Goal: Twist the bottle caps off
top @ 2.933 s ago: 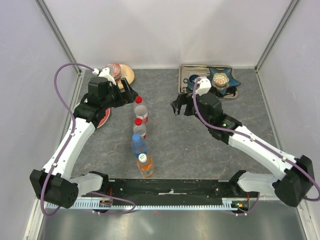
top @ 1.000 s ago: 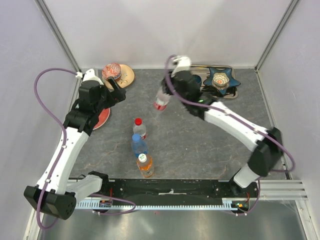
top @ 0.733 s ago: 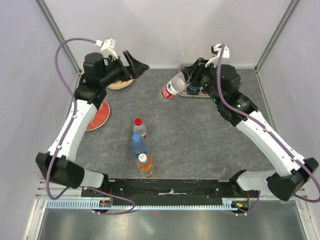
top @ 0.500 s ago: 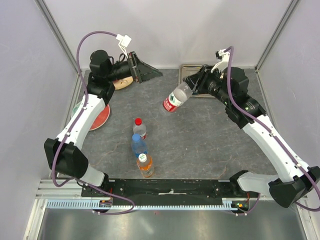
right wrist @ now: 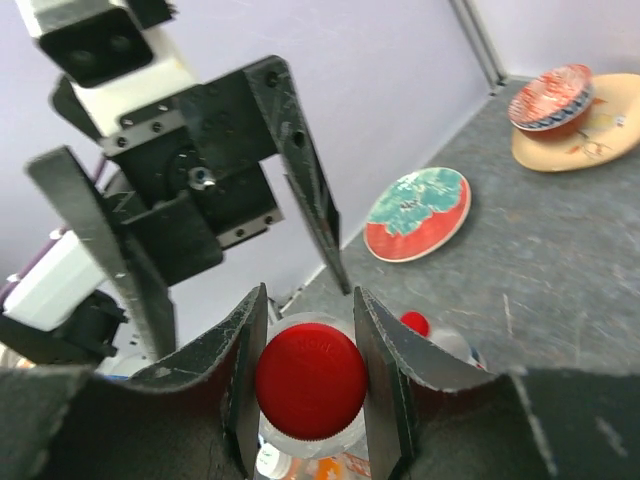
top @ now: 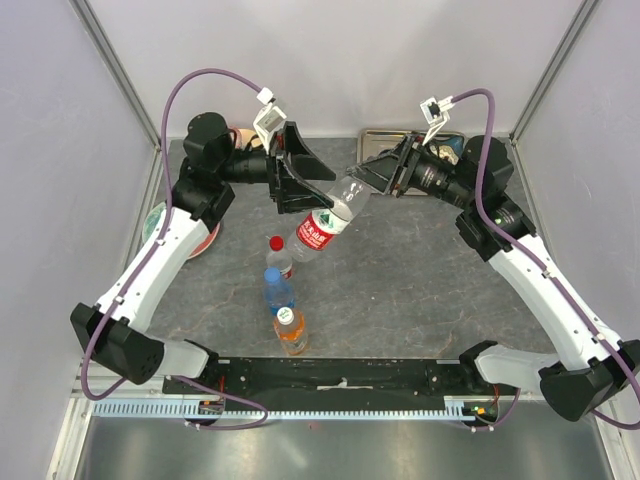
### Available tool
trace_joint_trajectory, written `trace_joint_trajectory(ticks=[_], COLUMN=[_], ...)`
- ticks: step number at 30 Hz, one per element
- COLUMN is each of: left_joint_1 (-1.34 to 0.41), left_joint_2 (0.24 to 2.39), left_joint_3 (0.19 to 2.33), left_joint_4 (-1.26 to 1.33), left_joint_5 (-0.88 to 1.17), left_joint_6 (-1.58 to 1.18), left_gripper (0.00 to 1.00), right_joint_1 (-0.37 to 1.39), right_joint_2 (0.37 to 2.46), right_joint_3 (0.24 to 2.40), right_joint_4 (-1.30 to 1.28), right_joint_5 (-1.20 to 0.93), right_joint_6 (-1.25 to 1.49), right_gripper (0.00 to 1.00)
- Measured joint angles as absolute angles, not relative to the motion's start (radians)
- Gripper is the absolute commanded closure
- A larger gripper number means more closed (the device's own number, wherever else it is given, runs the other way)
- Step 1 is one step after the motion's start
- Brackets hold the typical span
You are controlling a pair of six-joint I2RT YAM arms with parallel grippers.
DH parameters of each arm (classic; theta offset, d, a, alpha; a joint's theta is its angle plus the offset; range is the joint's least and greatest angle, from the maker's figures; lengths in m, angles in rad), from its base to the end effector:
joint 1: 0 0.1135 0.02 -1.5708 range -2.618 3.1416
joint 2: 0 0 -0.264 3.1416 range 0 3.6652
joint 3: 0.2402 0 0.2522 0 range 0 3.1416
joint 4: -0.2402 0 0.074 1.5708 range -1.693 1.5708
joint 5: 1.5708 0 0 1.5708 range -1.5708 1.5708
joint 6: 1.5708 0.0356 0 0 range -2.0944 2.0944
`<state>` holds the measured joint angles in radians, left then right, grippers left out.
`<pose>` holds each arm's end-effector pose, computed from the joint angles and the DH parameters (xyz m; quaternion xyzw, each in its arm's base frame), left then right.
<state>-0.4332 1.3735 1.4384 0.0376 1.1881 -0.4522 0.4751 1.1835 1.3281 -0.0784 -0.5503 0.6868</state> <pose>0.2545 -0.1541 0.4571 0.4102 0.5591 -0.6024 0.3953 0.2211 0.1346 0.4595 -0.1278 0.6749 0.5408 0.4855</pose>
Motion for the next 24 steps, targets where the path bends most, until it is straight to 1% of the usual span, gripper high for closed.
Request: trace_joint_trajectory(ticks=[5,15,16,18,19,20,21,23,24], left_joint_1=[-0.440,-0.521,-0.528,-0.544,-0.550,-0.554,-0.559,-0.567,-0.569], left_joint_2=[1.368,1.372,1.374,1.378,1.379,1.381,1.382,1.383,1.385], left_joint_3=[1.438,1.416,1.416,1.416,1.416,1.416,1.416,1.416,1.416], left_joint_4=[-0.006,-0.058,-0.060,-0.066,-0.069,-0.072,-0.075,-0.075,-0.077], left_joint_5=[1.180,1.139,1.133,1.126,1.123,1.121,1.119,1.111,1.106], left_joint_6=[-0.415,-0.377,-0.374,-0.371,-0.368,-0.366,-0.365,-0.360,-0.358], left_gripper=[0.00,0.01,0.04,0.07,0.13,0.16,0.21,0.24,0.29], right_joint_1=[0.475,0.475,0.475,0.476,0.476,0.476,0.476,0.477,0.478], right_joint_2=[1.182,1.184,1.184,1.186,1.186,1.187,1.187,1.187,1.187], right_joint_3=[1.328,1.328,1.328,1.328,1.328,1.328,1.328,1.325,1.324], right_joint_4=[0.001,0.076,0.078,0.084,0.089,0.089,0.089,0.090,0.090], right_joint_5=[-0.603,-0.610,-0.610,-0.610,-0.609,-0.609,-0.609,-0.607,-0.607], right_joint_6=[0.734,0.768,0.770,0.771,0.770,0.770,0.768,0.766,0.765], right_gripper=[1.00,1.00,1.00,1.00,1.00,1.00,1.00,1.00,1.00])
